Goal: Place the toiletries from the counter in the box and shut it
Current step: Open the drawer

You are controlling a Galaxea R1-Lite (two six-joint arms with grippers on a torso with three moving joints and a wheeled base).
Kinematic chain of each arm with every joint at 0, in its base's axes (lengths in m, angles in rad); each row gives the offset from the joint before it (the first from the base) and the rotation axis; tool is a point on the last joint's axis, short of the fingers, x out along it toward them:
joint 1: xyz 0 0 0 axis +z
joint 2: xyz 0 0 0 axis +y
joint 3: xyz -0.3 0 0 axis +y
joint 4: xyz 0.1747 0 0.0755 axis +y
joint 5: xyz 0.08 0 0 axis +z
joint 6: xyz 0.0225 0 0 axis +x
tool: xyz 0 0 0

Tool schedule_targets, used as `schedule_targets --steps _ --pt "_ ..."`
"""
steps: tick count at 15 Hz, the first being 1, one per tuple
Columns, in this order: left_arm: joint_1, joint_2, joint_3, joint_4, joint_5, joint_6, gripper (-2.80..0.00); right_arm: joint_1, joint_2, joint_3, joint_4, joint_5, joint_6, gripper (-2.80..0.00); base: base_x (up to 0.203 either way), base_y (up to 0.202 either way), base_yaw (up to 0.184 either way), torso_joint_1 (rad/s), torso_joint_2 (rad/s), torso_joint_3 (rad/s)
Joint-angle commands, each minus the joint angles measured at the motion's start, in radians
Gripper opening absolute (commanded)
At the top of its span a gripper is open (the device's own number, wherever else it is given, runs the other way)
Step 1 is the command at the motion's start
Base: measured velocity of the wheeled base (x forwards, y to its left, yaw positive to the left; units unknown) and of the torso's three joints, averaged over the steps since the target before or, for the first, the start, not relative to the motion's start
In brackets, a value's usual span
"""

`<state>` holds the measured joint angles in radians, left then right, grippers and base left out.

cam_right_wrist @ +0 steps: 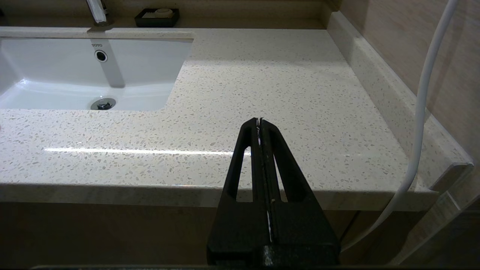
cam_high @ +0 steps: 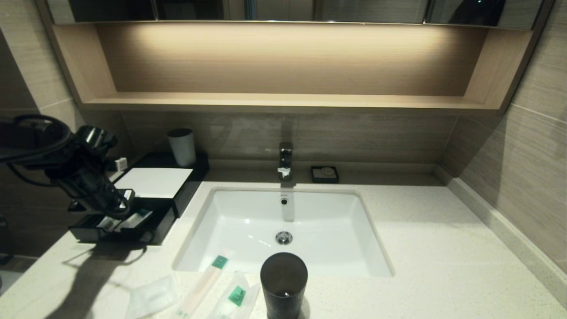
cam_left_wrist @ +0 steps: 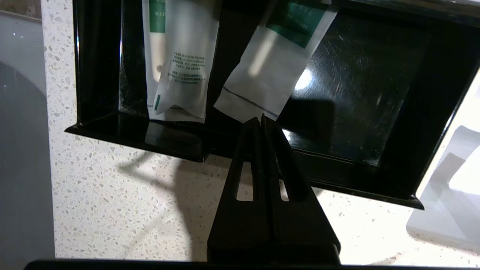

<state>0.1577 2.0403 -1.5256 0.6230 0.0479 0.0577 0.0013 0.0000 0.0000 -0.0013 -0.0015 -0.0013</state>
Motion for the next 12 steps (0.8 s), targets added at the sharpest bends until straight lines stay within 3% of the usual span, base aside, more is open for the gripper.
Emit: schedule_targets --steps 1,12 --pt "0.000 0.029 -0.008 0.003 0.001 0.001 -2.80 0.000 -0.001 0.002 0.000 0.000 0.000 -2.80 0.000 0.000 0.000 0.000 0.00 0.000" --pt "0.000 0.066 -0.007 -0.012 0.035 0.001 -2.80 0.000 0.000 0.001 0.000 0.000 0.000 -2.80 0.000 0.000 0.000 0.000 0.00 0.000"
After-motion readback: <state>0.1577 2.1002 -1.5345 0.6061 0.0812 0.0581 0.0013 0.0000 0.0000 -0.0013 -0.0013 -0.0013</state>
